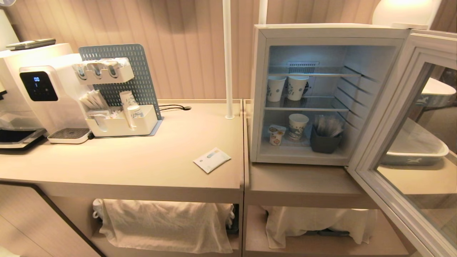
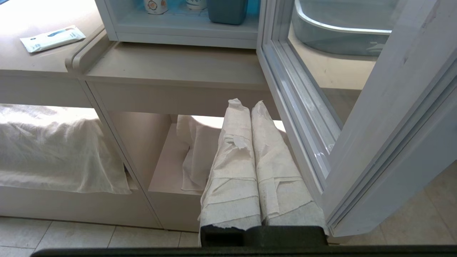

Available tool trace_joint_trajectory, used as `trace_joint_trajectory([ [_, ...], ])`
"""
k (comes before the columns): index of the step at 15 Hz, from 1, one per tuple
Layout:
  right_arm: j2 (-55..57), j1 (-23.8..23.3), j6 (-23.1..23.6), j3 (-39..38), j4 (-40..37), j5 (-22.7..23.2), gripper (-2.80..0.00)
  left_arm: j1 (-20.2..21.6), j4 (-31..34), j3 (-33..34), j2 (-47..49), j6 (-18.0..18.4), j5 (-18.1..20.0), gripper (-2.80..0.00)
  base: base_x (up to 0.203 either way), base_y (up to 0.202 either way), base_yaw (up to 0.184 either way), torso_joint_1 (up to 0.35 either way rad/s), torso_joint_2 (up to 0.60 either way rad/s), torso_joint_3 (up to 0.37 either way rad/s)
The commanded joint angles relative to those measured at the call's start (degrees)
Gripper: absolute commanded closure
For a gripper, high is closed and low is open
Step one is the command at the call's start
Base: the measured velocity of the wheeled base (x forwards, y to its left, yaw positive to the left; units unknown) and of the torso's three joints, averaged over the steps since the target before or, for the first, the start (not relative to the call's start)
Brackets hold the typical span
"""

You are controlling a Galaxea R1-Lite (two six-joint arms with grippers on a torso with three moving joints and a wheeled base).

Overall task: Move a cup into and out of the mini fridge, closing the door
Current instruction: Take the yoghurt out of the freezer

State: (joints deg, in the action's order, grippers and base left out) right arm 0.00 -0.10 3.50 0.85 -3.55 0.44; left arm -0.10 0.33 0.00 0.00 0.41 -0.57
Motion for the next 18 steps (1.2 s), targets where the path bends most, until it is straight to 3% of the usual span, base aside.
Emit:
trace_joint_trajectory([
  [1, -0.09, 0.01, 0.02, 0.03, -0.14, 0.00, 0.00, 0.01, 0.02, 0.00, 0.09, -0.15, -0.04, 0.00, 0.000, 0.000, 0.000, 0.000, 0.00, 0.000],
  [18, -0.09, -0.08, 0.10, 0.27, -0.93, 0.09, 0.00, 0.01, -0.07, 0.09, 0.09, -1.56, -0.10, 0.00, 0.000, 0.000, 0.000, 0.000, 0.00, 0.000],
])
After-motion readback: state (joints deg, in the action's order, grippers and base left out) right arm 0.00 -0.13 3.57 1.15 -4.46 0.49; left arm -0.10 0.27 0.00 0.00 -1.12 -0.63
